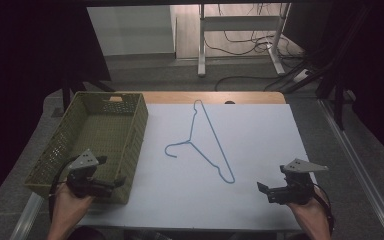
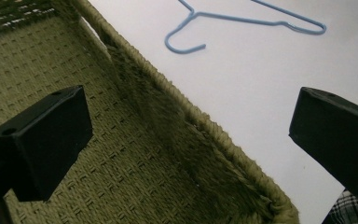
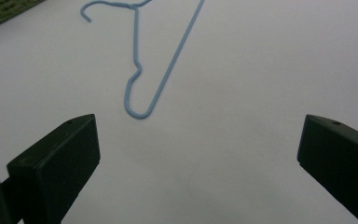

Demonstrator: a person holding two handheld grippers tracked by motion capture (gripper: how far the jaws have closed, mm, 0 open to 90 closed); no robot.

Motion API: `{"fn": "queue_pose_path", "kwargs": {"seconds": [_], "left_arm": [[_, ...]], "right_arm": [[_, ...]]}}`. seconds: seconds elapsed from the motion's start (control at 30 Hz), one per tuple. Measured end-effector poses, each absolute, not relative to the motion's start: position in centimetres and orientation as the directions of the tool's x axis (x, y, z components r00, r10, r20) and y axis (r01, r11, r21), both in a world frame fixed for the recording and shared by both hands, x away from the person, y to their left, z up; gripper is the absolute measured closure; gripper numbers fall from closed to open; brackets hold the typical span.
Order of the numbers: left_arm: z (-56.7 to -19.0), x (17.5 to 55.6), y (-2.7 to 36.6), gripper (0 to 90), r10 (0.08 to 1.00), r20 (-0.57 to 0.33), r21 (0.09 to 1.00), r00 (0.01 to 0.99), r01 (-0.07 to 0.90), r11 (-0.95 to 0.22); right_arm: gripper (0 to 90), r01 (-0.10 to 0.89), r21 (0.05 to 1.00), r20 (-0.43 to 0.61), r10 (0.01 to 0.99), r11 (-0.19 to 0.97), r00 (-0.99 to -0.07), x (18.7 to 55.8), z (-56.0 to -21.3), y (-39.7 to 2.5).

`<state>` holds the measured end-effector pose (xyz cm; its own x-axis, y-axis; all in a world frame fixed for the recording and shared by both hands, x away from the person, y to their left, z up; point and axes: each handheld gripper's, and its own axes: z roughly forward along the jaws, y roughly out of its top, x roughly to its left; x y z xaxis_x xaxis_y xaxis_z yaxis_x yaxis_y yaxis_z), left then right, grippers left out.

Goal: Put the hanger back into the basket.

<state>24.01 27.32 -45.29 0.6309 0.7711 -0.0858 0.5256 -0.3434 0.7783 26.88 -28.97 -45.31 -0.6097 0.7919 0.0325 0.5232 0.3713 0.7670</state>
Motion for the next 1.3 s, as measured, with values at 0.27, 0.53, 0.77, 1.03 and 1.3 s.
{"fn": "queue_pose_path", "kwargs": {"seconds": [0.27,0.53,0.77,1.03,1.3], "left_arm": [[-45.5,24.2,27.6,0.0,0.773,-0.121,0.782,0.622,0.540,-0.312],[-45.5,24.2,27.4,0.0,0.770,-0.119,0.785,0.627,0.534,-0.314],[-45.1,24.3,27.2,2.1,0.771,-0.112,0.782,0.627,0.535,-0.321],[-43.3,24.8,25.3,0.5,0.760,-0.105,0.803,0.642,0.505,-0.316],[-40.9,25.3,22.3,0.8,0.700,-0.086,0.823,0.709,0.447,-0.351]], "right_arm": [[0.0,0.537,0.763,0.048,0.796,0.361,-0.604,26.9,-45.4,-28.9],[0.0,0.540,0.755,0.047,0.792,0.371,-0.609,26.9,-45.6,-28.5],[0.0,0.541,0.751,0.044,0.790,0.378,-0.612,27.0,-45.5,-28.3],[0.0,0.516,0.757,0.022,0.773,0.402,-0.634,27.1,-44.2,-27.9],[0.0,0.512,0.751,0.028,0.755,0.417,-0.655,27.5,-42.7,-27.0]]}}
